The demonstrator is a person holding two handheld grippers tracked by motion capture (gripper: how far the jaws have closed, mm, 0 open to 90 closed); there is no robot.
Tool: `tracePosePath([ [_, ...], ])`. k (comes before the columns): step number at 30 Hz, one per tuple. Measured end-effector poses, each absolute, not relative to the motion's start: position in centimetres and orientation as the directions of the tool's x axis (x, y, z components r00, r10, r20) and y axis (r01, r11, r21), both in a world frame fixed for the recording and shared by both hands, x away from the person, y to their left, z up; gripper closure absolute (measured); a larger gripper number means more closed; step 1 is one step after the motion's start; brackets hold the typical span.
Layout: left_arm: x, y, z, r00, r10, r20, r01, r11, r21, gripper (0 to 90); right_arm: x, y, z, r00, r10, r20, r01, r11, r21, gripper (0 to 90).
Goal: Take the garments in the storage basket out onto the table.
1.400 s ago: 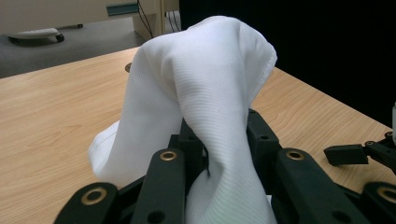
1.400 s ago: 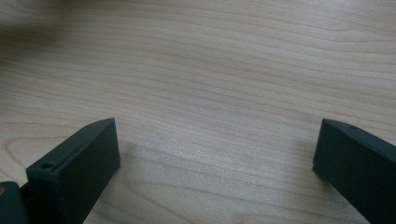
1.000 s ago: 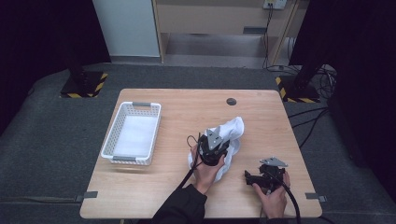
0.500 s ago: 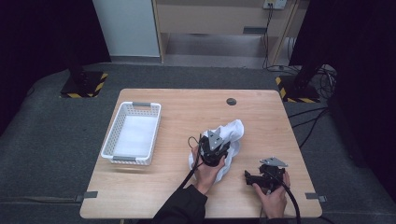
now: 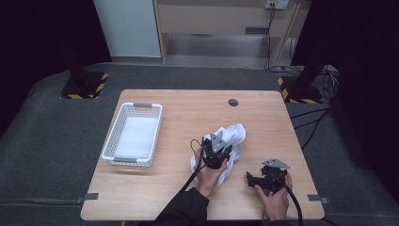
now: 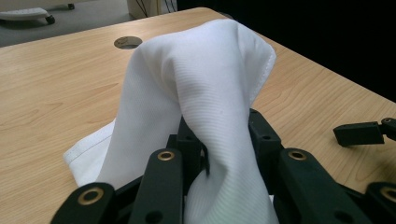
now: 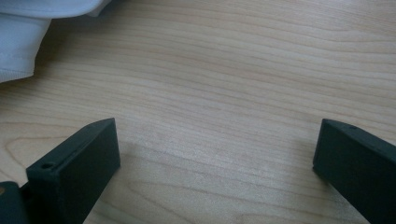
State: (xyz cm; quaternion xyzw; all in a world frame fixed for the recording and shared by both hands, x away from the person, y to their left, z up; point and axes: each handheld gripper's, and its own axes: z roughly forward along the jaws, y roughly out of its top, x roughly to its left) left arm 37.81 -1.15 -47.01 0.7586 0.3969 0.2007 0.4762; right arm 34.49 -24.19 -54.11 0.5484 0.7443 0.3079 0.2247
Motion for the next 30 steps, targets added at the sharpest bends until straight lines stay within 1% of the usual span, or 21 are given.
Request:
tracePosePath([
  [21, 37.8, -1.3, -48.1, 0.608, 0.790, -0.083, 0.436, -0.245, 0.866, 68.2, 34.5, -24.2, -54.1, -0.297, 0.955, 0.004, 0.678, 0.208, 0.705, 0.7],
  [26, 37.8, -1.3, -48.2, 0.603, 0.794, -0.080, 0.447, -0.253, 0.858, 63.1, 34.5, -24.2, -54.1, -0.297, 0.955, 0.004, 0.678, 0.208, 0.705, 0.7],
  [30, 37.8, -1.2, -48.4, 0.600, 0.796, -0.076, 0.452, -0.259, 0.853, 61.3, 34.5, -24.2, -54.1, -0.297, 0.955, 0.003, 0.678, 0.209, 0.705, 0.7],
])
